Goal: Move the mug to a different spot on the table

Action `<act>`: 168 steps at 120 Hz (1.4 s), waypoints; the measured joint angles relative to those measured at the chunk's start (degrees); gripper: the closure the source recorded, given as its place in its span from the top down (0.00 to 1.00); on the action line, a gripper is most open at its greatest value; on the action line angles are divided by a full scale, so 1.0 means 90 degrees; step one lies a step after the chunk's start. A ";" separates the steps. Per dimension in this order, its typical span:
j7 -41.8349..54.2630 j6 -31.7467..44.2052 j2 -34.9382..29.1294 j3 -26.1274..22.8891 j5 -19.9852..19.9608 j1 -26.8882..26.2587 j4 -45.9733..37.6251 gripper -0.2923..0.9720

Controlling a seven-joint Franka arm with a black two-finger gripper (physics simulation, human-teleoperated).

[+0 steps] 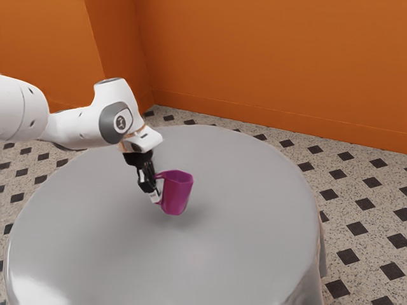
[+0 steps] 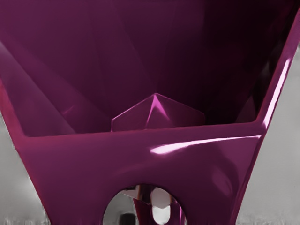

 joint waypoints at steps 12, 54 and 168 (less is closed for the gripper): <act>-0.0026 0.0246 -0.0309 0.0004 0.0011 -0.0001 -0.0496 0.19; -0.0105 0.0793 -0.0563 0.0384 0.0148 0.0012 -0.1125 0.19; -0.0344 0.2737 -0.0472 0.0702 -0.0944 -0.0006 -0.2079 0.19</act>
